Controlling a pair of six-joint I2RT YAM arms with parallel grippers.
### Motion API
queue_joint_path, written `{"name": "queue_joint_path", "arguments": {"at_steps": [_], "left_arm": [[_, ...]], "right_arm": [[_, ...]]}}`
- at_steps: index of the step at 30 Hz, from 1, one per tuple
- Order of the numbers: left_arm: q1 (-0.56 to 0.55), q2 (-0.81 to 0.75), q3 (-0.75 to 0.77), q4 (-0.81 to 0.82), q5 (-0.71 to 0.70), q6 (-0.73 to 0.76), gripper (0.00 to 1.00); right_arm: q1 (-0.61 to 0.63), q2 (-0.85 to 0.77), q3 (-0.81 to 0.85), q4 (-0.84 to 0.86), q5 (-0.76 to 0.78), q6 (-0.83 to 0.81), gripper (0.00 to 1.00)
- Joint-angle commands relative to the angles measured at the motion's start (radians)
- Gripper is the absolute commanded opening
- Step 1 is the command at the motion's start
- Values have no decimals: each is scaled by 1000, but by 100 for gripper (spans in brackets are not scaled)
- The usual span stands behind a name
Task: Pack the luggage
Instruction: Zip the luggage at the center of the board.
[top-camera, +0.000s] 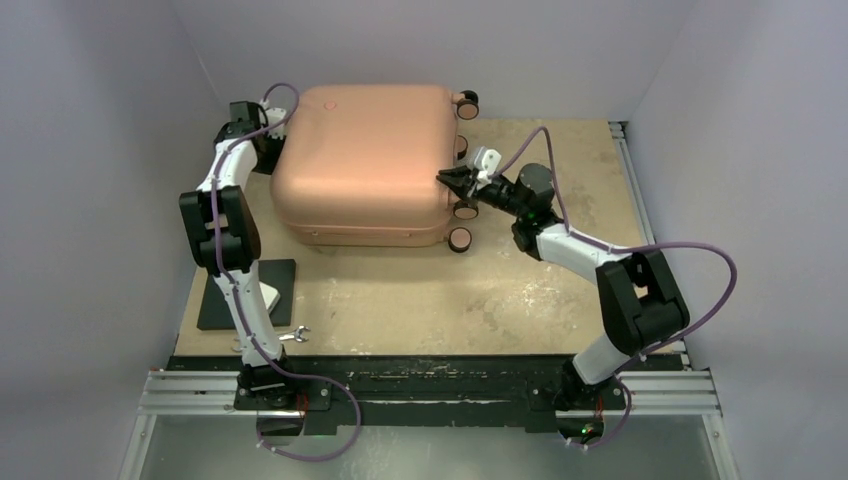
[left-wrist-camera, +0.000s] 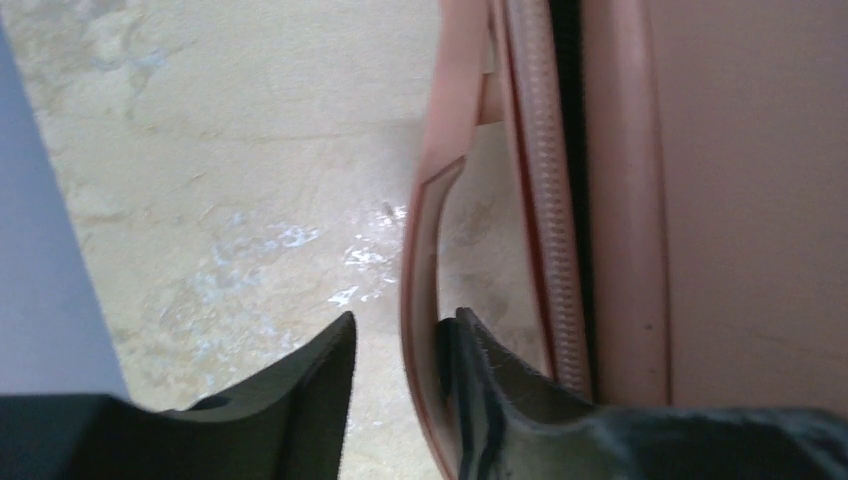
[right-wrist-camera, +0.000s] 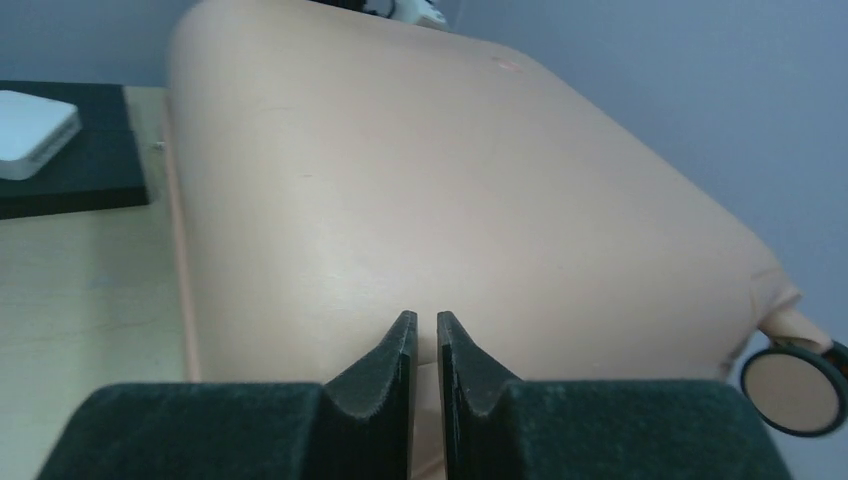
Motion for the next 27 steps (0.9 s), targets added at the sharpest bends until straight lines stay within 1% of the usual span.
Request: {"name": "queue_joint_path", "arguments": {"at_steps": [1,4,9,11,15,19,21,24,26,27], "left_arm": [[-52,22,19,-103,-25,114,45],[-51,8,54,-119,-29,95,62],[-26,-25,181,-183,-33,29,89],[-3,-48,237,-210,-4,0,95],[20,-123,288,-209,6,-57,99],[32,-190,284,-156,-40,-135,99],[37,-221,284,-140,-36,-160,99],[36,-263,284,-131,28,-172,99],[32,-278,293,-145,82,-172,99],[25,-282,296,-153,101,-167,99]], "right_arm": [[32,-38,-95,-12,-84,-24,18],[44,-27,-102,-5,-89,2,19],[83,-17,-92,-53,-143,1,17],[100,-20,-92,-81,-173,-7,16],[128,-36,-90,-96,-192,-2,19],[124,-102,-76,-89,-191,59,28],[84,-150,-62,-97,-172,81,30],[-24,-209,-33,-111,-171,127,30],[-93,-230,-3,-151,-106,119,27],[-116,-234,16,-194,-44,78,25]]}}
